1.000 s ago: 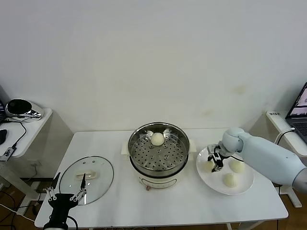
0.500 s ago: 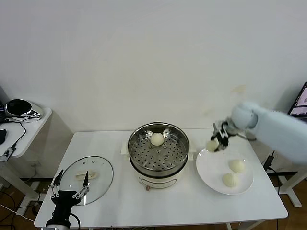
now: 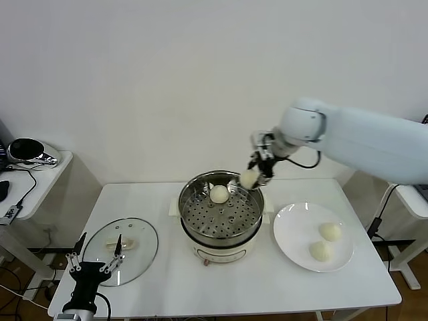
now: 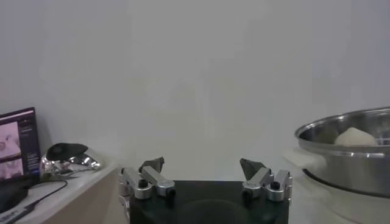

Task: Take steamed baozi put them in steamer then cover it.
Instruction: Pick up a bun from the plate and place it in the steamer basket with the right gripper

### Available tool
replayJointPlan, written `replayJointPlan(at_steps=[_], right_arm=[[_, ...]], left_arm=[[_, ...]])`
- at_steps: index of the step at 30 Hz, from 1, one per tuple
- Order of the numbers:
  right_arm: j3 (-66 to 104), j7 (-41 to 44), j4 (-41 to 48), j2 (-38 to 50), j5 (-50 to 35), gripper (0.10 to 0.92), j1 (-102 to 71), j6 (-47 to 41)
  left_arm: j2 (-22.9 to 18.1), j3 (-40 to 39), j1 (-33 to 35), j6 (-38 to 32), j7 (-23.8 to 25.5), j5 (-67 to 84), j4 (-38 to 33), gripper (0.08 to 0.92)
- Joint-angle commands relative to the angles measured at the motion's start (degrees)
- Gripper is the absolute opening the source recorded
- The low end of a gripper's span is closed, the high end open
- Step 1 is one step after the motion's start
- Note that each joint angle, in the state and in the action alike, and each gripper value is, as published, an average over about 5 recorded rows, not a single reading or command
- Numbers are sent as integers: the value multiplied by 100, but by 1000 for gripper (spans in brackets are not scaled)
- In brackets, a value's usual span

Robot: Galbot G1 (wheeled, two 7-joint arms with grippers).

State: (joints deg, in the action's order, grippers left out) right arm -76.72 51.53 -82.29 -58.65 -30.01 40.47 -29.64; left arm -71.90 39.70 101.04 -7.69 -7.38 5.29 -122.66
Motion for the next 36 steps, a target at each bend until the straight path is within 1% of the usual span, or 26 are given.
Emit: replayJointPlan(at_steps=[1,11,22,36], right_arm=[[-163,-509,595,-1566,-779,577,-357,-672],[-209,-692,1221,-2190,-713,577,-850,-985],[-143,-816,1692,-2445,-531,577,-1252,-1097],[-136,-791,1642,-2288,-418,585,-1294,-1195]], left_arm=[[26,110,25,-6,1,47,-36,823],[2,162,15,-19,2,80,-44,823],[-17,144,-1,-28,2,88,-27,823],[-47,137,19,-48,1,90,-19,823]])
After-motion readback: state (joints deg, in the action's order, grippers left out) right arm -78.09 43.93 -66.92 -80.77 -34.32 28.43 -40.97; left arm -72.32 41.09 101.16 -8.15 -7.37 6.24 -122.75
